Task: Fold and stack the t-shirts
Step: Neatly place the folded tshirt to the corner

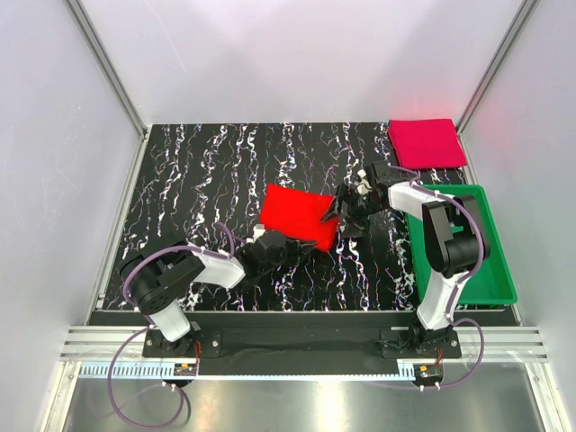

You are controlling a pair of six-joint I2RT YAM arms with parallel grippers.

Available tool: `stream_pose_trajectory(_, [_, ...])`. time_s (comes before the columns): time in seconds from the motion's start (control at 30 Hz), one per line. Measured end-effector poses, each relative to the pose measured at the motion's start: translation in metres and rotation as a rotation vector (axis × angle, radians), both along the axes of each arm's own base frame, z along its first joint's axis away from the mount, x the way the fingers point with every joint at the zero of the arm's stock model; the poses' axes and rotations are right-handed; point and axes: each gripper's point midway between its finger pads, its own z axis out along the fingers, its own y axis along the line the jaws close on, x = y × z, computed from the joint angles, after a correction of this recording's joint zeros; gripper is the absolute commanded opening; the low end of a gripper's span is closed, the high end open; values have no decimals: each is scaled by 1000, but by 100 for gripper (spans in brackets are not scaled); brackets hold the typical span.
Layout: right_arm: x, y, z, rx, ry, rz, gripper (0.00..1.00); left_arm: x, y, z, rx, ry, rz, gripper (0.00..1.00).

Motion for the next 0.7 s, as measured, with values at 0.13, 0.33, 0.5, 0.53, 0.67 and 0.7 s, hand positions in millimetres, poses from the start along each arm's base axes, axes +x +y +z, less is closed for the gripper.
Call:
stream_pose_trajectory(0.13, [-2, 1, -4, 37, 11, -18, 95, 0, -1, 5, -14, -4, 0, 0])
stream_pose_trajectory(0.33, [-4, 11, -11, 152, 63, -65, 88, -3, 1, 4, -35, 2, 0, 0])
stream_pose_trajectory(0.5, [3, 18, -11, 211, 61, -104, 80, -5, 2, 9, -46, -2, -5, 0])
stream_pose_trajectory(0.53, [6, 18, -12, 217, 55, -110, 78, -5, 2, 11, -50, -6, -6, 0])
stream_pose_trajectory(0.67, [19, 21, -19, 231, 22, -135, 49, -5, 1, 20, -68, -17, -12, 0])
stream_pose_trajectory(0.7, [22, 21, -21, 230, 9, -140, 44, -6, 1, 20, -68, -18, -13, 0])
